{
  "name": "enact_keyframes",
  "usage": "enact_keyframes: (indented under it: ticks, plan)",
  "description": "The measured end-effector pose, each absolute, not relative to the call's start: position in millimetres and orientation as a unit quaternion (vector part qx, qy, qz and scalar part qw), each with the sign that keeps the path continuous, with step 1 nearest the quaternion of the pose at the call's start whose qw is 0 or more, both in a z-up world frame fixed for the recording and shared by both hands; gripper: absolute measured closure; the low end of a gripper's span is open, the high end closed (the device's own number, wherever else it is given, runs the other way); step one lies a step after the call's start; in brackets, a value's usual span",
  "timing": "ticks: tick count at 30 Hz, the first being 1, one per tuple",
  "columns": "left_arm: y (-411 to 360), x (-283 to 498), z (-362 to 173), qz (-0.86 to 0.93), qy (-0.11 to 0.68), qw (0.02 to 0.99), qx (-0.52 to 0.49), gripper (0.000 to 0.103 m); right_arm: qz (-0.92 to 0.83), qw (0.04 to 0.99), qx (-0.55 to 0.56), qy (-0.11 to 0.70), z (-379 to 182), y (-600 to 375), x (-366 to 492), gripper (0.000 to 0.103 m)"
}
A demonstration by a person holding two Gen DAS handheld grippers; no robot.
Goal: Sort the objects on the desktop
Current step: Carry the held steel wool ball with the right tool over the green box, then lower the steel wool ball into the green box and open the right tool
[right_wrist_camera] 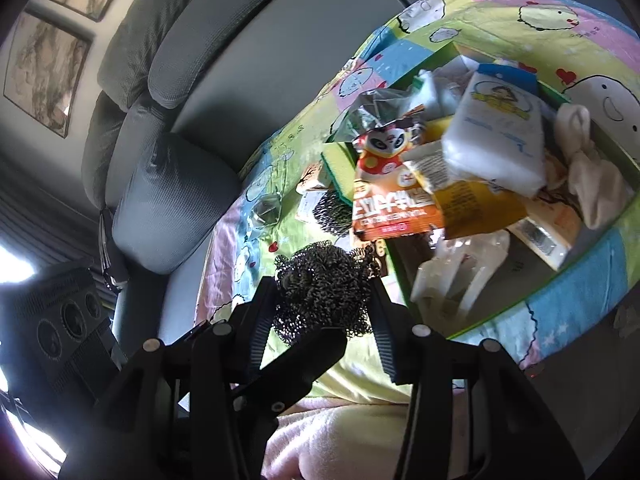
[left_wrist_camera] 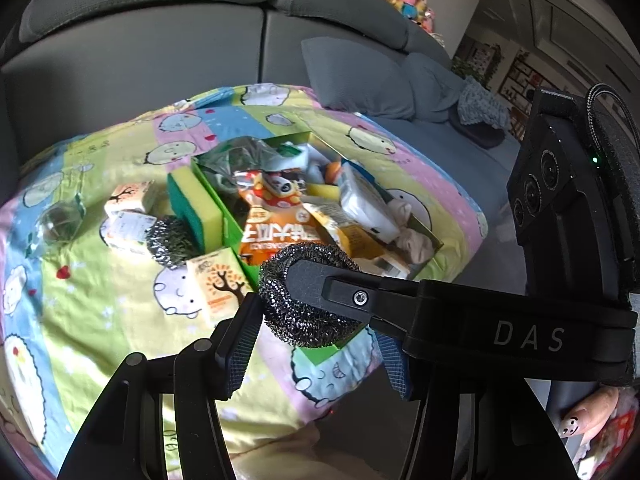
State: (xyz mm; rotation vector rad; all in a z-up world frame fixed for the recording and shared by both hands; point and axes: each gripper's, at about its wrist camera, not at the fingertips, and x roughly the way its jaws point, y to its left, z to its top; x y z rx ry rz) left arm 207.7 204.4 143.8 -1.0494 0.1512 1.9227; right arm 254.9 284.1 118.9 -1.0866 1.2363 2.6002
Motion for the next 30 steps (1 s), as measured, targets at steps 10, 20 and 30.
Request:
enact_keyframes:
  ticks: [10, 20, 30]
  plan:
    - [225.2, 215.9, 135.7, 0.760, 0.074, 0.481, -0.430, 0.046, 0.844, 0.062, -0.348, 0.403, 114.1, 298.8, 274.4, 0.056]
    - [238.3, 217.4, 123.8, 0.745, 0.079, 0.492, -0.444, 0.046, 0.837, 0.080, -0.353, 0.410, 103.4, 311.8, 283.0, 0.056]
    - [241.2, 212.2, 112.6, 0.731, 0.073, 0.498, -0.461, 0.046, 0.837, 0.105, -0.360, 0.398, 95.2, 315.8, 281.6, 0.057]
